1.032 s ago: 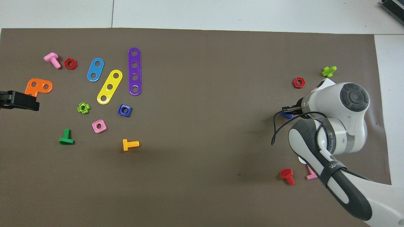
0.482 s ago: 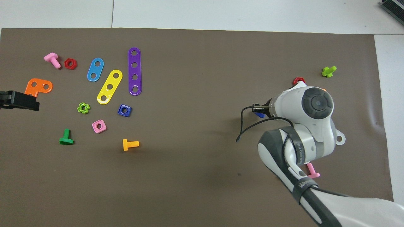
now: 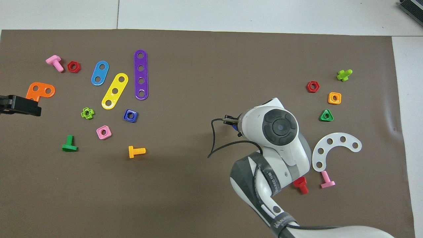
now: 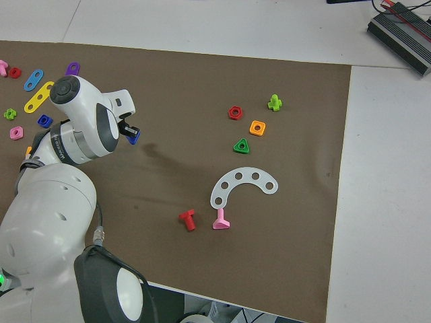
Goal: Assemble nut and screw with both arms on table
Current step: 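Carry the blue screw toward the table centre and set it down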
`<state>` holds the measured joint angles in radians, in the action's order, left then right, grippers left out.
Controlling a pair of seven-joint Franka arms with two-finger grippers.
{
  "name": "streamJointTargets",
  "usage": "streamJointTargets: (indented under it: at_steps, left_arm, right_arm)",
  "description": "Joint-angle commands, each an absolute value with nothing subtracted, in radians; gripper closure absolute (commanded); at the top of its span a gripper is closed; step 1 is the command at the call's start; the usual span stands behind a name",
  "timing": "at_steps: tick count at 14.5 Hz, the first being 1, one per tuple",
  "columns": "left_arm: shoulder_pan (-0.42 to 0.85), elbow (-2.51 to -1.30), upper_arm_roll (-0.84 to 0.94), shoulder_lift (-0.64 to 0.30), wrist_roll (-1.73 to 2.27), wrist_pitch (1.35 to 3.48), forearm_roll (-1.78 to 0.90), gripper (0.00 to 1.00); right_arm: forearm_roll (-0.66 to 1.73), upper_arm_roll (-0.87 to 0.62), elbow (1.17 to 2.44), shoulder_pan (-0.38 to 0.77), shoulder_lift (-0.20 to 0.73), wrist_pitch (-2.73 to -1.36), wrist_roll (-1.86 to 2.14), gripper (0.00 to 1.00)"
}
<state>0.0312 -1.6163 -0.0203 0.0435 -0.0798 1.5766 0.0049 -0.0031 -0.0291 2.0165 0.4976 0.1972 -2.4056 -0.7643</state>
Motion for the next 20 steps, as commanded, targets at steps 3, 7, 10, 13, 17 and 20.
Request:
streamJointTargets:
  at_steps: [3,7,10,13,17,20]
  left_arm:
    - [0.028,-1.634,-0.017,0.063,-0.081,1.571,0.025,0.00]
    - [0.028,-1.634,-0.017,0.063,-0.081,1.571,0.025,0.00]
    - [0.028,-1.634,-0.017,0.063,-0.081,1.571,0.025,0.00]
    - [0.028,-1.634,-0.017,0.063,-0.081,1.571,0.025,0.00]
    - [0.028,-1.634,-0.017,0.063,-0.081,1.571,0.025,0.00]
    - [0.028,-1.634,-0.015,0.063,-0.078,1.568,0.025,0.00]
  right_arm:
    - [-0.003,-0.025,1.956,0.554,0.251,-2.410,-0.830,1.00]
    - [-0.038,-0.023,1.870,0.603,0.345,-2.407,-0.917,1.00]
    - [-0.116,-0.023,1.801,0.633,0.411,-2.378,-1.008,1.00]
    - [-0.132,-0.026,1.815,0.643,0.414,-2.372,-1.023,1.00]
    - [-0.132,-0.026,1.844,0.653,0.410,-2.338,-1.032,0.93]
    - [-0.132,-0.025,1.838,0.635,0.371,-2.307,-1.020,0.00]
